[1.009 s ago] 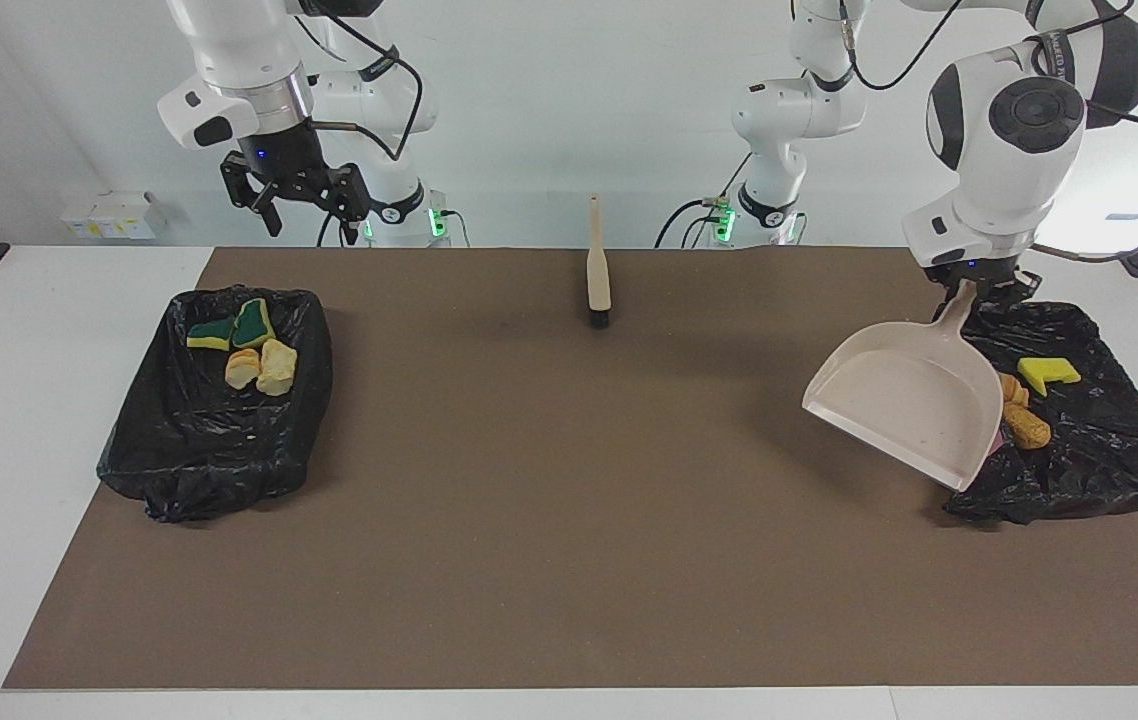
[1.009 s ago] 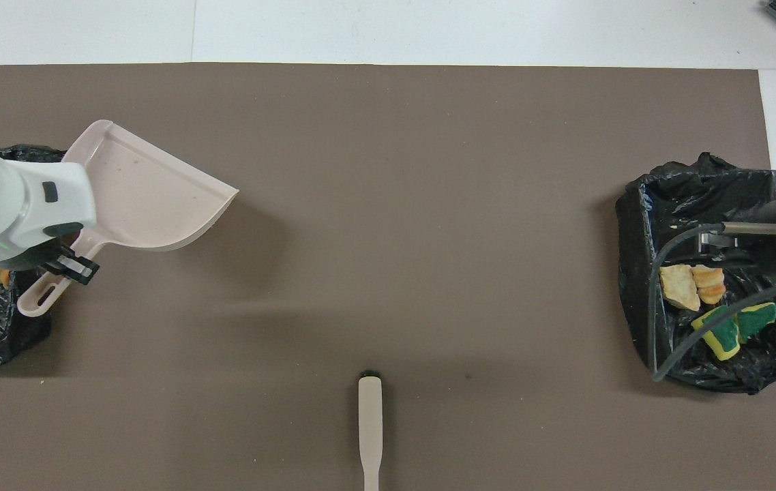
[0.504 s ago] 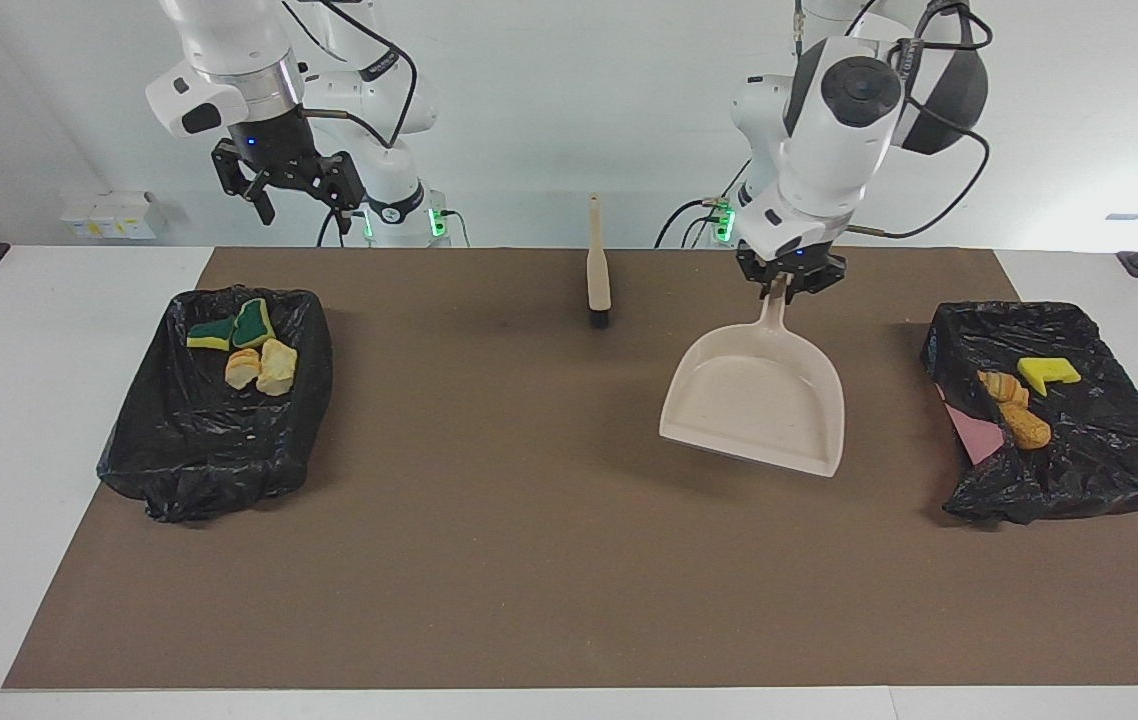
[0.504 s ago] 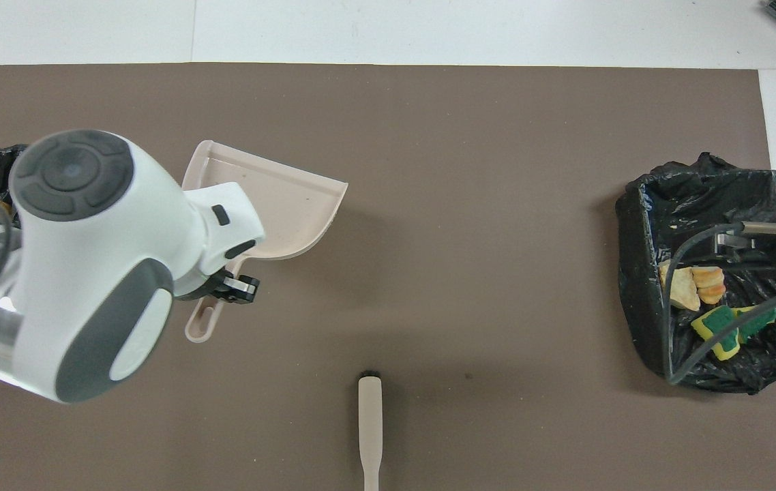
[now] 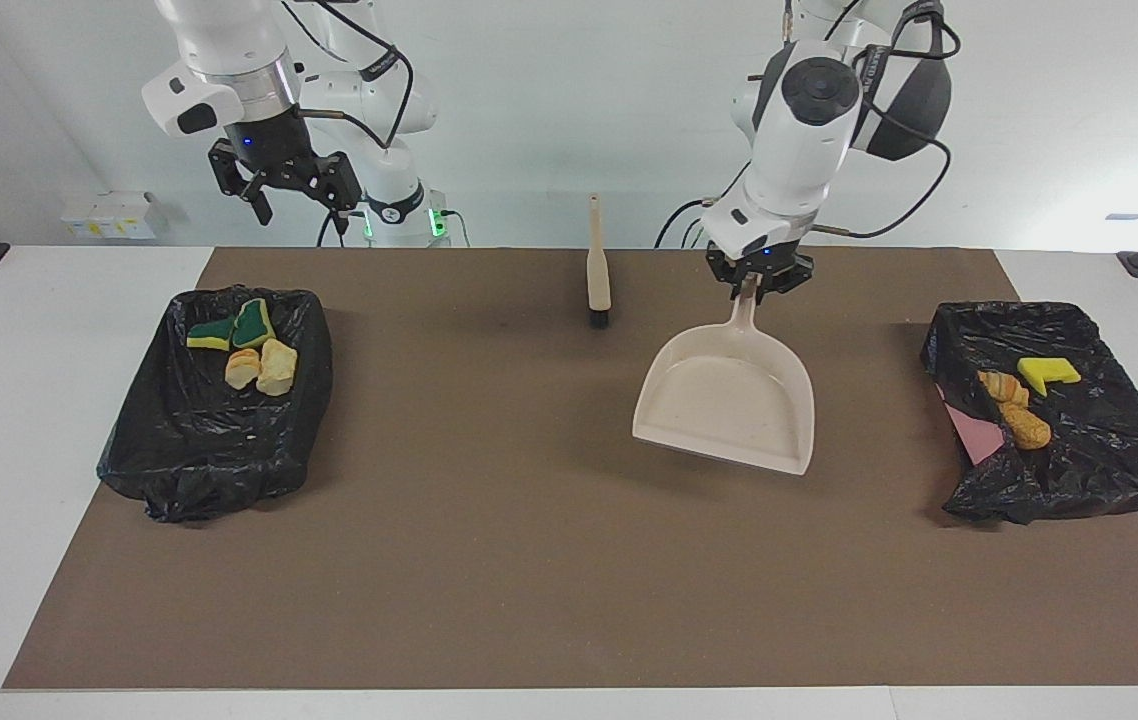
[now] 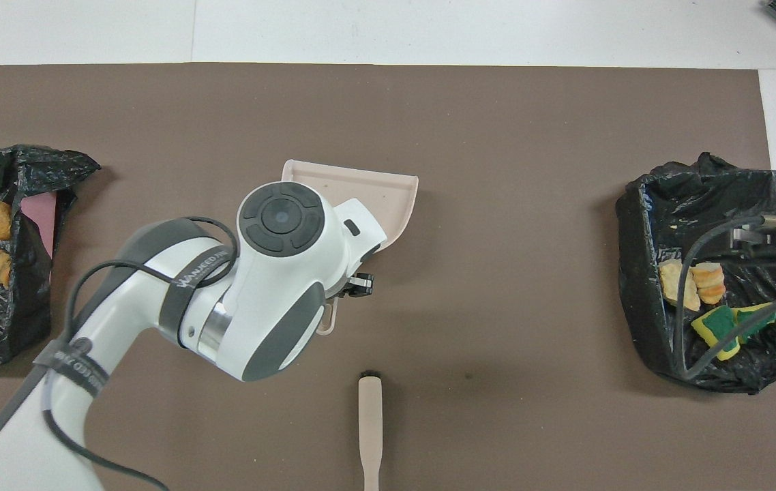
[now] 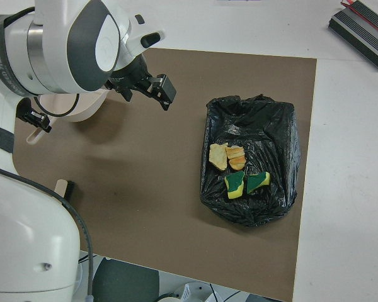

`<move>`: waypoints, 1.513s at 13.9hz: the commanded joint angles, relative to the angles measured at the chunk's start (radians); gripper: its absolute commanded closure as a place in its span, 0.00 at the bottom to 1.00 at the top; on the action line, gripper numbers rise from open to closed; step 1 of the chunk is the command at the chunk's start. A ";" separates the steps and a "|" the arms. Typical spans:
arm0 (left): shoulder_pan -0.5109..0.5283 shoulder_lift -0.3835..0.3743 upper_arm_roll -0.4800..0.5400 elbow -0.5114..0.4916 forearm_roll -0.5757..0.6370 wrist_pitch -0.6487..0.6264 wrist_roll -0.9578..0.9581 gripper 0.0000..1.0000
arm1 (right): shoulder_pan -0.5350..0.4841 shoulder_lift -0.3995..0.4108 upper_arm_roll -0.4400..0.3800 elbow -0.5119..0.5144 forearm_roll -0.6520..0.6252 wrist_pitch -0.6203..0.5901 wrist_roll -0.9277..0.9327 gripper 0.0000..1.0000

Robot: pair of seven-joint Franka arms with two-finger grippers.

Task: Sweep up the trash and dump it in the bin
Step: 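Bring the empty dustpan back to the table center with the left gripper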

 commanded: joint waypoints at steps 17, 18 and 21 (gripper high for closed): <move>0.088 -0.014 0.050 -0.025 0.001 0.153 -0.112 0.00 | -0.023 0.016 -0.014 0.042 0.016 -0.045 -0.024 0.00; 0.108 -0.014 0.050 -0.013 0.002 0.153 -0.109 0.00 | -0.025 0.016 -0.014 0.042 0.016 -0.043 -0.020 0.00; 0.193 -0.016 0.050 0.041 0.001 0.123 -0.026 0.00 | -0.025 0.016 -0.014 0.040 0.014 -0.043 -0.026 0.00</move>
